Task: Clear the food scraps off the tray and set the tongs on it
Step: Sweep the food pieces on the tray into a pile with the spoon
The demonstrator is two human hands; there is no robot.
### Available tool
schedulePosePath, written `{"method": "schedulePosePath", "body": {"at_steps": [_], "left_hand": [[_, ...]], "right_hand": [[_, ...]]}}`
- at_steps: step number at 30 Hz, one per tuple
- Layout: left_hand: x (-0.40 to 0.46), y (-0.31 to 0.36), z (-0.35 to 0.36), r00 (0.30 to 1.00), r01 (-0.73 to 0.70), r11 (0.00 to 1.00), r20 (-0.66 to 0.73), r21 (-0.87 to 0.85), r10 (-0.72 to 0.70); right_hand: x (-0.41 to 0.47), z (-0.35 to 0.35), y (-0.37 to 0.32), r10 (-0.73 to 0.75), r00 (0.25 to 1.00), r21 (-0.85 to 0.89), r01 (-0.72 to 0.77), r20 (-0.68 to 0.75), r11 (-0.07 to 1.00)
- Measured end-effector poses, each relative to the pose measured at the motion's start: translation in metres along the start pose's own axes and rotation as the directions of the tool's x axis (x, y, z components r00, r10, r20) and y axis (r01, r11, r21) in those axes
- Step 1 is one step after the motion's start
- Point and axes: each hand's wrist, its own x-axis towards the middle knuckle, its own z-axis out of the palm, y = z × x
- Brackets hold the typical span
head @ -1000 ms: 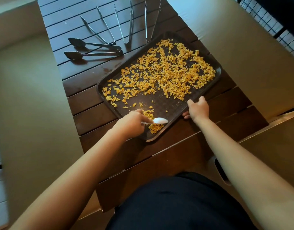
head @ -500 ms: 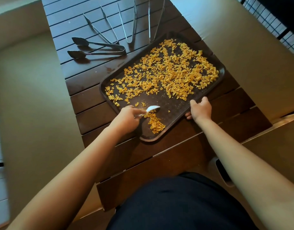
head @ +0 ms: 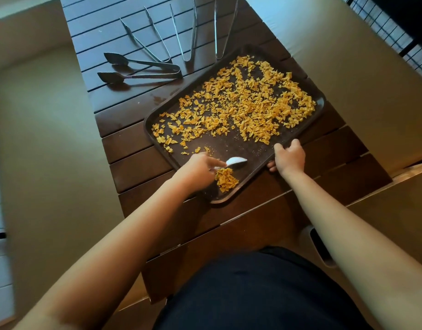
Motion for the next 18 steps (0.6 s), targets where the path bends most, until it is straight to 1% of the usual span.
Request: {"method": "schedulePosePath", "body": {"at_steps": [2,4,5,7,9,10,13,18], "left_hand": [[-0.010,-0.008,-0.002,0.998,-0.007,1.000,0.058,0.019,0.006],[-0.016,-0.014,-0.008,0.997,0.015,1.000,0.072,-0.021,-0.013],[-0.016,-0.016,-0.011,0.999,0.031,0.997,0.042,-0.069,-0.029],[-0.009,-0.018,-0.017,0.994,0.057,0.989,-0.088,-0.135,-0.069],[0.001,-0.018,-0.019,0.975,0.074,0.988,-0.200,-0.134,-0.100],[0.005,-0.017,-0.019,0.971,0.078,0.989,-0.216,-0.125,-0.104],[0.009,-0.016,-0.014,0.986,0.074,0.996,-0.142,-0.057,-0.082],[-0.017,-0.024,-0.010,1.000,0.027,0.999,-0.012,0.028,-0.027]], "right_hand": [[0.000,0.000,0.000,-0.001,1.000,-0.003,0.001,-0.003,1.000],[0.000,0.001,0.000,0.002,1.000,-0.009,-0.002,-0.010,1.000],[0.000,0.001,0.001,0.001,1.000,-0.012,-0.002,-0.016,1.000],[0.000,0.002,0.000,-0.001,1.000,-0.020,0.001,-0.026,1.000],[0.000,0.003,0.000,-0.003,0.999,-0.016,0.002,-0.034,1.000],[0.000,0.003,0.000,-0.005,0.999,-0.014,0.004,-0.036,1.000],[0.002,0.003,0.003,-0.012,0.999,-0.020,0.012,-0.037,1.000],[0.003,0.003,0.004,-0.014,0.999,-0.017,0.014,-0.045,1.000]]}}
